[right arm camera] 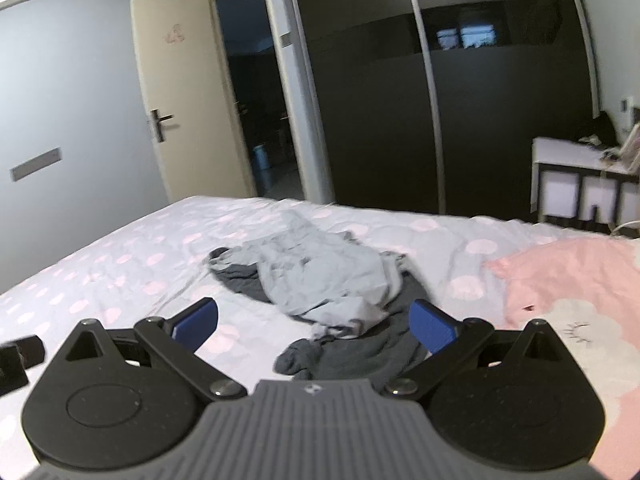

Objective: Fold clothes
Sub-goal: 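Move both tools toward the crumpled light grey shirt on the bed, then grasp the light grey shirt edge with the right gripper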

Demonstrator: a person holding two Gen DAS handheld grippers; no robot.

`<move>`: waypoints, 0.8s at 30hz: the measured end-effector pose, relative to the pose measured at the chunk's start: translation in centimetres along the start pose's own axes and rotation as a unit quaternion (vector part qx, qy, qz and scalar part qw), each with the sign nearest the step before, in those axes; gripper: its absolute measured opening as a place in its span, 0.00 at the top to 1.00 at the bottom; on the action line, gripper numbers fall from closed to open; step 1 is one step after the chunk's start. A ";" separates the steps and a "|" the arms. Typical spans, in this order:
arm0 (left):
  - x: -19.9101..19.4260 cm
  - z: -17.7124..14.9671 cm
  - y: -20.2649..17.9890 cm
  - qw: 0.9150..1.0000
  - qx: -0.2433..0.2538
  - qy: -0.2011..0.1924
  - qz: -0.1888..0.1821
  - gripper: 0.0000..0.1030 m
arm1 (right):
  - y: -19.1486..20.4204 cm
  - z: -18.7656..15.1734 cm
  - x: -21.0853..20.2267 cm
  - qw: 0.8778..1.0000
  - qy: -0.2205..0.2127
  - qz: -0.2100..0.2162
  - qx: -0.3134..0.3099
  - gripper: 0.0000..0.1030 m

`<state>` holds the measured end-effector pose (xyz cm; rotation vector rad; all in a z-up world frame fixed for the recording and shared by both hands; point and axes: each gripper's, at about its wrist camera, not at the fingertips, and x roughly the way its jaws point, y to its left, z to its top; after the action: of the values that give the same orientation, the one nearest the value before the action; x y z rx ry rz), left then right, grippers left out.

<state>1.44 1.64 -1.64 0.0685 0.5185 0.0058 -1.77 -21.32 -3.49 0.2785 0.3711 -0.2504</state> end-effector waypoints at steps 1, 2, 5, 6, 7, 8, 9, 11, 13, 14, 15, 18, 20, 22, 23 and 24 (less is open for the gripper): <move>0.3 0.0 0.1 1.000 0.001 0.004 0.000 0.14 | -0.5 0.2 0.5 1.000 0.008 0.019 0.007 0.00; 0.6 0.1 0.3 1.000 0.003 0.007 0.000 0.14 | -0.9 0.4 1.1 1.000 0.012 0.026 0.013 0.00; 1.8 0.3 0.9 1.000 0.013 0.014 0.002 0.14 | -1.9 1.2 2.9 1.000 0.011 0.015 0.019 0.00; 2.4 0.5 1.1 1.000 0.018 0.016 0.006 0.14 | -2.2 1.5 3.8 1.000 0.015 0.009 0.013 0.00; 2.9 0.7 1.4 1.000 0.021 0.017 0.008 0.14 | -2.6 1.9 4.8 1.000 0.021 0.009 0.004 0.00; 3.4 0.9 1.7 0.999 0.024 0.019 0.011 0.14 | -3.0 2.3 6.0 1.000 0.027 0.014 -0.003 0.00; 4.0 1.0 2.0 0.999 0.025 0.021 0.013 0.14 | -3.5 2.7 7.1 0.999 0.034 0.020 -0.010 0.00; 5.2 1.5 2.6 0.999 0.024 0.025 0.019 0.14 | -4.3 3.1 9.3 0.997 0.047 0.048 -0.025 0.00; 6.2 2.0 3.1 0.999 0.021 0.027 0.024 0.14 | -4.9 3.2 12.0 0.994 0.067 0.074 -0.048 0.01; 6.7 2.1 3.4 0.999 0.020 0.030 0.026 0.14 | -5.0 3.1 13.4 0.992 0.076 0.071 -0.065 0.01; 7.2 2.2 3.7 0.999 0.018 0.032 0.028 0.14 | -5.2 2.9 14.8 0.991 0.086 0.065 -0.076 0.01; 8.7 2.6 4.5 0.998 0.015 0.040 0.034 0.14 | -6.1 2.1 19.1 0.988 0.116 0.052 -0.089 0.01; 9.7 2.5 5.0 0.998 0.014 0.049 0.036 0.14 | -6.6 1.6 22.0 0.984 0.139 0.051 -0.097 0.04; 10.6 2.4 5.5 0.997 0.015 0.061 0.040 0.14 | -6.9 0.9 24.4 0.980 0.157 0.046 -0.112 0.07; 10.9 2.3 5.8 0.997 0.015 0.065 0.041 0.14 | -7.0 0.5 25.5 0.978 0.165 0.041 -0.119 0.12; 11.3 2.2 6.0 0.997 0.015 0.070 0.043 0.14 | -7.0 0.2 26.5 0.976 0.174 0.035 -0.124 0.14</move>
<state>12.42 7.75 -4.89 0.1200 0.6553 0.0869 20.14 -32.94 -15.11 0.0864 0.7314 -0.0830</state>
